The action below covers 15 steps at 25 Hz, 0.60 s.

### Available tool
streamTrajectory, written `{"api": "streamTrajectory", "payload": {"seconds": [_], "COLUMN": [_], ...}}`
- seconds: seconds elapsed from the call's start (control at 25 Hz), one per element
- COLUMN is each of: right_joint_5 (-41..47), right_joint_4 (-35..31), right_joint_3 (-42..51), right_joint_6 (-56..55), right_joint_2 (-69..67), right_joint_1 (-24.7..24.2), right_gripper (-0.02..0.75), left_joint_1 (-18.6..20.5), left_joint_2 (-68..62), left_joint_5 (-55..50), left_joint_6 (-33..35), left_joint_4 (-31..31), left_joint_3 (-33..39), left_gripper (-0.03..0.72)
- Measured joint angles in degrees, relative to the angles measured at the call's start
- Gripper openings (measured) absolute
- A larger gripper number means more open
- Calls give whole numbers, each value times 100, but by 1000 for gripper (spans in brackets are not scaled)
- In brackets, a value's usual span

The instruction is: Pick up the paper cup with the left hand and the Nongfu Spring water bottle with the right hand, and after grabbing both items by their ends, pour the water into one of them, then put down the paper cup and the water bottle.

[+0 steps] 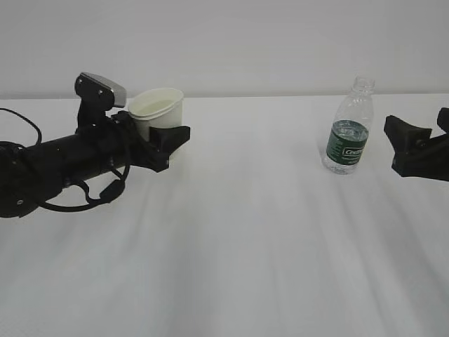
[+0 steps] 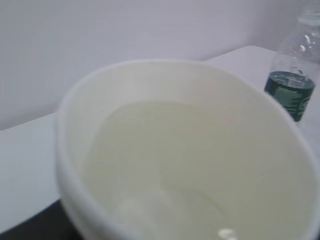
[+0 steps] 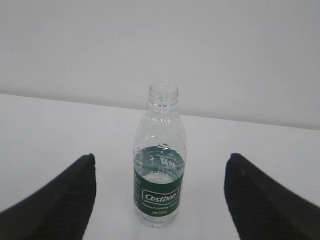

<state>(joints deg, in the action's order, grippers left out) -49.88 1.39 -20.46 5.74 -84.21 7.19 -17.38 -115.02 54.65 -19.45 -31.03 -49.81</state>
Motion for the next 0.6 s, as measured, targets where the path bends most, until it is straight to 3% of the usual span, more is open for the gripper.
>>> {"api": "streamTrajectory", "payload": {"seconds": [0.6], "right_joint_5": [21], "right_joint_4": [0], "right_joint_3": [0], "right_joint_6": [0], "right_joint_2": [0], "right_joint_1": [0], "right_gripper": [594], "left_joint_1": [1077], "left_joint_2": [0], "left_joint_5": [0], "left_joint_6": [0], "left_joint_4": [61], "left_joint_3": [0], "left_gripper": [412]}}
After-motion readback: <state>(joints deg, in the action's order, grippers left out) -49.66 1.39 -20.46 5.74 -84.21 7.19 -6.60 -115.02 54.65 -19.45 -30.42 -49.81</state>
